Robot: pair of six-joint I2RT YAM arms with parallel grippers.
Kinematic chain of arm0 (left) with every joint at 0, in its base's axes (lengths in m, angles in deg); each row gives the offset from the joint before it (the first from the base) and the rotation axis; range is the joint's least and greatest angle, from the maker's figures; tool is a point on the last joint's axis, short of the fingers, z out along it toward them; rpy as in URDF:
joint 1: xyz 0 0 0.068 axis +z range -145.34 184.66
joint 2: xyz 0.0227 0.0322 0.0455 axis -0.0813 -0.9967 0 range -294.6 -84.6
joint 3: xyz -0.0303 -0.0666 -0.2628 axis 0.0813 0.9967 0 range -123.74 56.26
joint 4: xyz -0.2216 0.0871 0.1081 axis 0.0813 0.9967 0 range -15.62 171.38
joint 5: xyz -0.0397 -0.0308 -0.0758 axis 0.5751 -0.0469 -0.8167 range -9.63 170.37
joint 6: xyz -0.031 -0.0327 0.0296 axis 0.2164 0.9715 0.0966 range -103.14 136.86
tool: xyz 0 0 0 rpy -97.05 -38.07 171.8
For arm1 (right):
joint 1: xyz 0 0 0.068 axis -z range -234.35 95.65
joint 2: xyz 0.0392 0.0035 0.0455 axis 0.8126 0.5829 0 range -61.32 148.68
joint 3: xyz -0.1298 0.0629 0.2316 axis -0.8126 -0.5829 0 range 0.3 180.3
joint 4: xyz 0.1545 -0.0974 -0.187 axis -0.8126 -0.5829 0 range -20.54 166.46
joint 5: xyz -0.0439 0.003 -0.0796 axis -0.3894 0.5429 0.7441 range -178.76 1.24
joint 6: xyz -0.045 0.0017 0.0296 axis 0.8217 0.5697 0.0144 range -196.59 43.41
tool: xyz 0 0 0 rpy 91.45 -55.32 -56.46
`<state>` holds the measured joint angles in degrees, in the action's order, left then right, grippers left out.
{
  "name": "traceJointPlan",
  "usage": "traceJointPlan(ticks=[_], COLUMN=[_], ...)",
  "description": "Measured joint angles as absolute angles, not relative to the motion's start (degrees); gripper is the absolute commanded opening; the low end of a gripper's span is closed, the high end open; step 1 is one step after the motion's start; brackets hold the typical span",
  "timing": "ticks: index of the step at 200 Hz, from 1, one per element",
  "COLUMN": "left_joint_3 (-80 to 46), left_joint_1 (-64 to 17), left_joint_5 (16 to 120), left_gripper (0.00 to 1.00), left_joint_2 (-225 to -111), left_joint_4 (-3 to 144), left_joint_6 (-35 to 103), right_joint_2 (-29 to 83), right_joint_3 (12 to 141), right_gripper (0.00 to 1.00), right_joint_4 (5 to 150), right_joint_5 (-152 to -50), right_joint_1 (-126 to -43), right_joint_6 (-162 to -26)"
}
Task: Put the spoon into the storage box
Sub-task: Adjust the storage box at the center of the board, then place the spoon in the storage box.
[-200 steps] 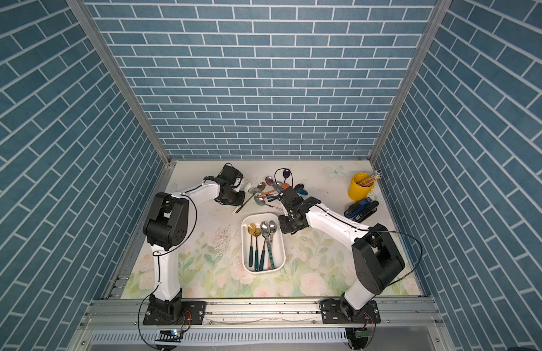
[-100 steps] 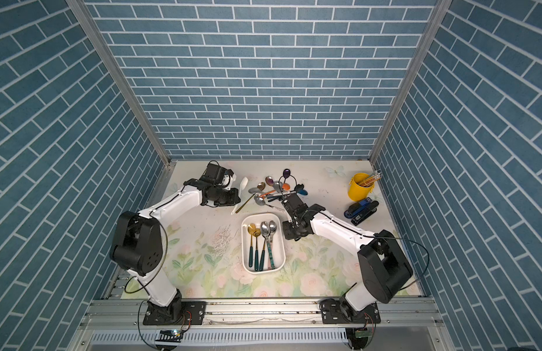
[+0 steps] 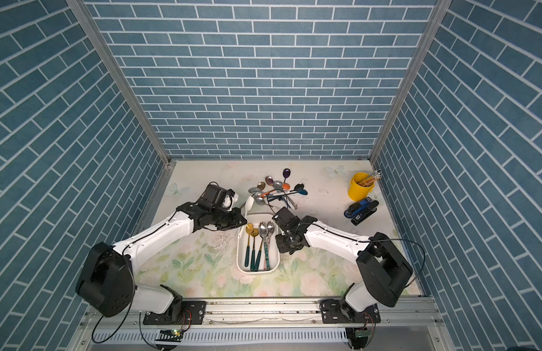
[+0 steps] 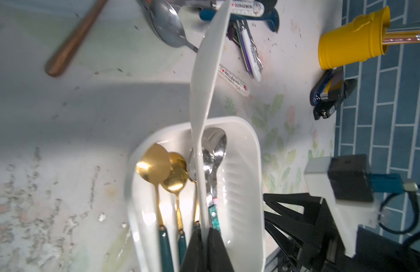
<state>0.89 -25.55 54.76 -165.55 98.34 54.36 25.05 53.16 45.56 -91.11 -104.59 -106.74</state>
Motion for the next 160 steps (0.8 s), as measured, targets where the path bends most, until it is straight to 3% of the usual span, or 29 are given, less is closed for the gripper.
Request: traceJointPlan(ticks=[134, 160], left_joint_3=[10.26, 10.26], left_joint_1=[-30.67, -30.69], left_joint_5=[52.82, 52.79], left_gripper=[0.0, 0.06], left_joint_2=[-166.64, -167.65], left_joint_4=[95.28, 95.59], left_joint_6=[65.09, 65.35], right_joint_2=[25.14, 25.14], right_joint_3=[53.16, 53.51], right_gripper=[0.37, 0.38], right_joint_4=[44.1, 43.18], right_joint_5=[-90.39, -89.54], right_joint_1=[-106.84, -106.82], right_joint_6=[-110.19, -109.56])
